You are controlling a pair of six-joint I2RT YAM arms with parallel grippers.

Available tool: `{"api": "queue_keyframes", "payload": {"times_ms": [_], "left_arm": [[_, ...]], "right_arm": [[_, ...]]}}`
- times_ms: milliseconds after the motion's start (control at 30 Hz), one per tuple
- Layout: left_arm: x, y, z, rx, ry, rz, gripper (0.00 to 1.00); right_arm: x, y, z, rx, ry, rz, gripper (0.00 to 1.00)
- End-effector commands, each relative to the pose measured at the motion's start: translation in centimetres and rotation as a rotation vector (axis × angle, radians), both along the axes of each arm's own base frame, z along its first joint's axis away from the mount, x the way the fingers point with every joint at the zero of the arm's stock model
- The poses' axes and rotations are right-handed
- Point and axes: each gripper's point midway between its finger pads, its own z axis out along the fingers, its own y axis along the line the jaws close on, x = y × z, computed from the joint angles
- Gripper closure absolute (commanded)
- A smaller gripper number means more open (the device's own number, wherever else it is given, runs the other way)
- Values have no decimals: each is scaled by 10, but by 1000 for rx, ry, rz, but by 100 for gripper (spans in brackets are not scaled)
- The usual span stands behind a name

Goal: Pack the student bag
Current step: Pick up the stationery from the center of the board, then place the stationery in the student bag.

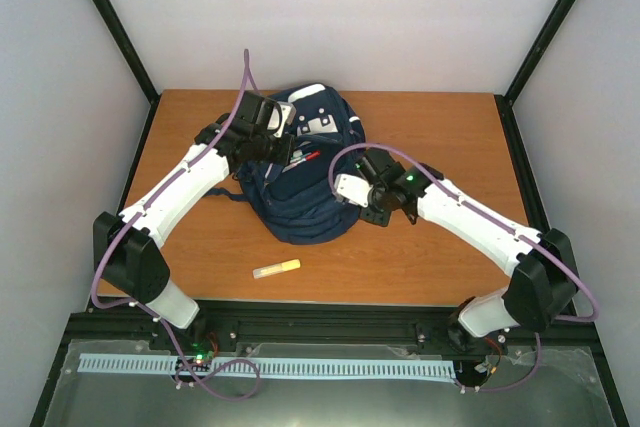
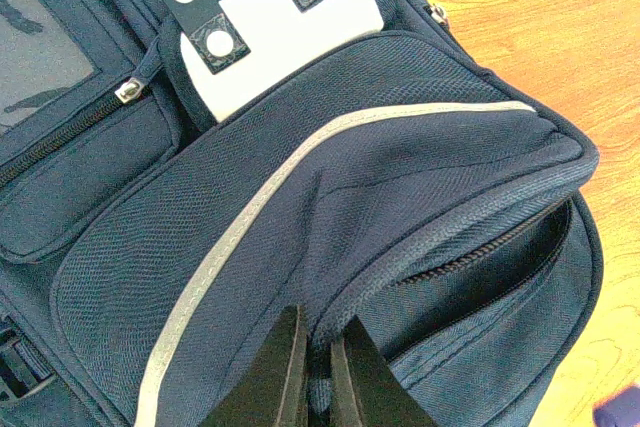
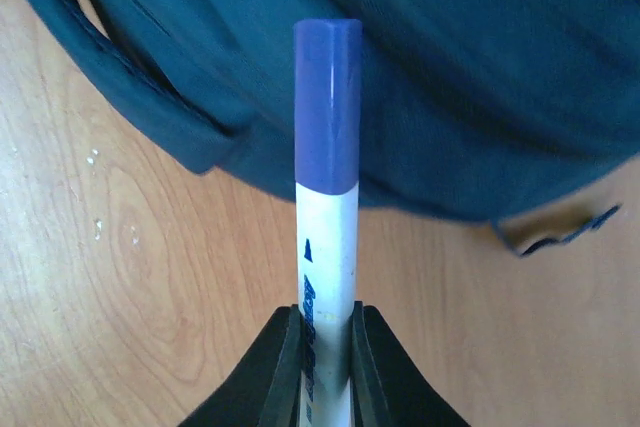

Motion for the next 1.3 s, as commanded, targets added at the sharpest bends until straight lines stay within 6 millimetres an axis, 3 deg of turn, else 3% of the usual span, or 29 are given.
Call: {"api": "queue_keyframes", "payload": {"times_ms": [0,100,333,600,867,1100,1267], "left_arm": [[9,0,44,-75,-87,30,99],[9,-1,44,-76,-86,28,99],[9,-1,45,-78,-89,27,99],[8,0,48,-81,-95,26,99],[8,0,48,-81,-95,27,99],[8,-2,48,-89,-92,23,99],[7,-1,49,-86,-95,25,99]], "right_arm": [[0,24,31,-48,-153,148,97],[3,43,45,-66,-236,212,97],[30,85,64,-187,-483,310,97],[58,122,58,-349,-639,409,95],[86,143,33,-475,-725,500,96],[128,156,33,-520,-839,472,80],[122,162,58,-359,-838,386,66]]}}
